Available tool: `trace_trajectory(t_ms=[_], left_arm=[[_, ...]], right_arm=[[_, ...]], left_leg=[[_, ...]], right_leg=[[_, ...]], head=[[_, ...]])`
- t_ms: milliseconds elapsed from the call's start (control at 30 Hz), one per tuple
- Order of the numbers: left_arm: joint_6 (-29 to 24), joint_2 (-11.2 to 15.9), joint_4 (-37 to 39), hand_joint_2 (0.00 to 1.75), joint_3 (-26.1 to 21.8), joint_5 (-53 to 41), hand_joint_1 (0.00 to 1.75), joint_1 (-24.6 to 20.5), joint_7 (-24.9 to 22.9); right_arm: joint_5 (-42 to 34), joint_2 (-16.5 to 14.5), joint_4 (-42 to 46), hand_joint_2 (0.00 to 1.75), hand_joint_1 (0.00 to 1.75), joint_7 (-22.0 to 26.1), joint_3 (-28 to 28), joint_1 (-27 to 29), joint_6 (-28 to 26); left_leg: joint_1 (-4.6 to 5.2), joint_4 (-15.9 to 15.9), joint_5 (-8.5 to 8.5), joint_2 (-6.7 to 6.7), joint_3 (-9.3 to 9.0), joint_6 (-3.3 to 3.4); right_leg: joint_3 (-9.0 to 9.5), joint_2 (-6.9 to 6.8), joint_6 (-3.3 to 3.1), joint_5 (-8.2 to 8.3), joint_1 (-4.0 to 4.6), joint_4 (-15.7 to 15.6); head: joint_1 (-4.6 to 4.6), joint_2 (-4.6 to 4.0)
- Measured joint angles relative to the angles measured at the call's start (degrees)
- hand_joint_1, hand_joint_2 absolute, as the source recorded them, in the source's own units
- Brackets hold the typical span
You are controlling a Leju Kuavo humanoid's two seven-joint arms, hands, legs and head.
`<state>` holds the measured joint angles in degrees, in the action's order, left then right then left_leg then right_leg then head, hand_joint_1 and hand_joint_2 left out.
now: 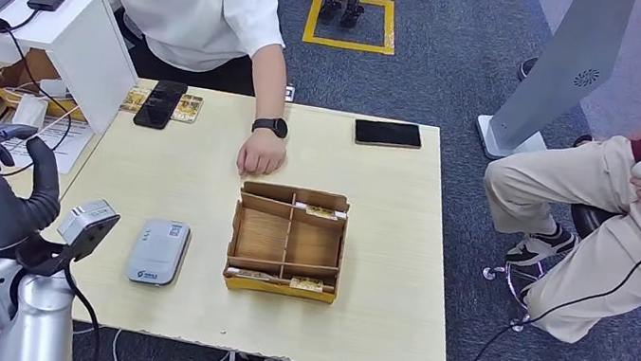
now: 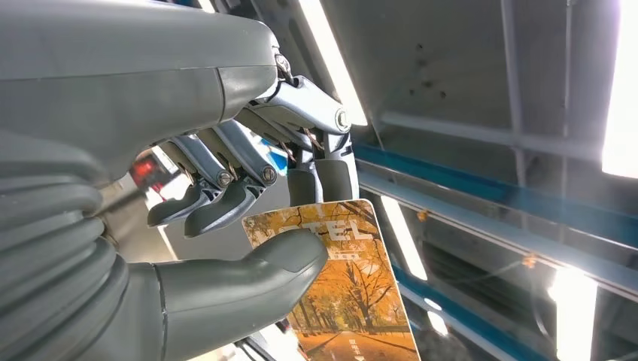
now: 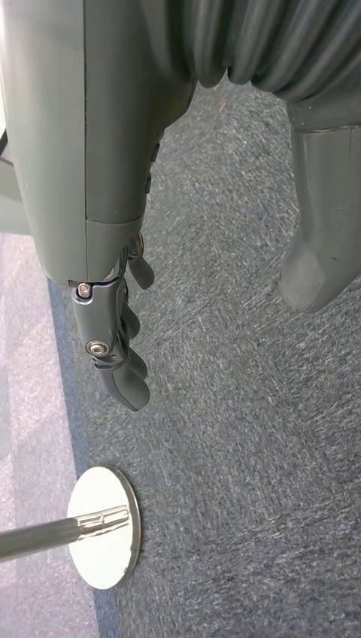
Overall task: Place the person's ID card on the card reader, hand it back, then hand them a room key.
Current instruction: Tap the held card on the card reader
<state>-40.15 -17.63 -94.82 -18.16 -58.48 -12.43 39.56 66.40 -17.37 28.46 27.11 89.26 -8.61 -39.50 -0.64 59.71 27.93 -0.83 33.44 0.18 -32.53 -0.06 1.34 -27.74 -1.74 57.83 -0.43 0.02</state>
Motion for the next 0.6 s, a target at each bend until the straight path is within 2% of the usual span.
trace_trajectory(t_ms=[67, 233, 600], left_arm=[[0.0, 0.0, -0.6, 1.75, -1.2, -1.6, 1.75, 0.2, -1.0], [0.0, 0.0, -1.6, 1.75, -2.3, -8.2, 1.75, 0.5, -8.2], [0.0, 0.0, -2.5, 1.75, -2.6, -18.6, 1.75, 1.8, -17.5]], right_arm=[[-0.4, 0.0, -0.1, 1.75, 0.00, -0.1, 0.0, 0.0, 0.0], [-1.5, 0.0, -0.1, 1.75, 0.00, -0.6, 0.0, 0.0, 0.0], [-2.7, 0.0, -0.2, 1.75, 0.00, -1.3, 0.0, 0.1, 0.0]], left_leg=[[0.00, 0.0, 0.00, 0.00, 0.00, 0.00], [0.00, 0.0, 0.00, -0.02, 0.02, 0.00], [0.00, 0.0, 0.00, -0.03, 0.03, 0.00]], right_leg=[[0.00, -0.01, 0.00, 0.00, 0.00, 0.0], [0.00, -0.03, 0.00, 0.00, 0.00, 0.0], [0.00, -0.03, 0.00, 0.00, 0.01, 0.0]], head=[[0.01, 0.00], [0.01, 0.00], [0.01, 0.00]])
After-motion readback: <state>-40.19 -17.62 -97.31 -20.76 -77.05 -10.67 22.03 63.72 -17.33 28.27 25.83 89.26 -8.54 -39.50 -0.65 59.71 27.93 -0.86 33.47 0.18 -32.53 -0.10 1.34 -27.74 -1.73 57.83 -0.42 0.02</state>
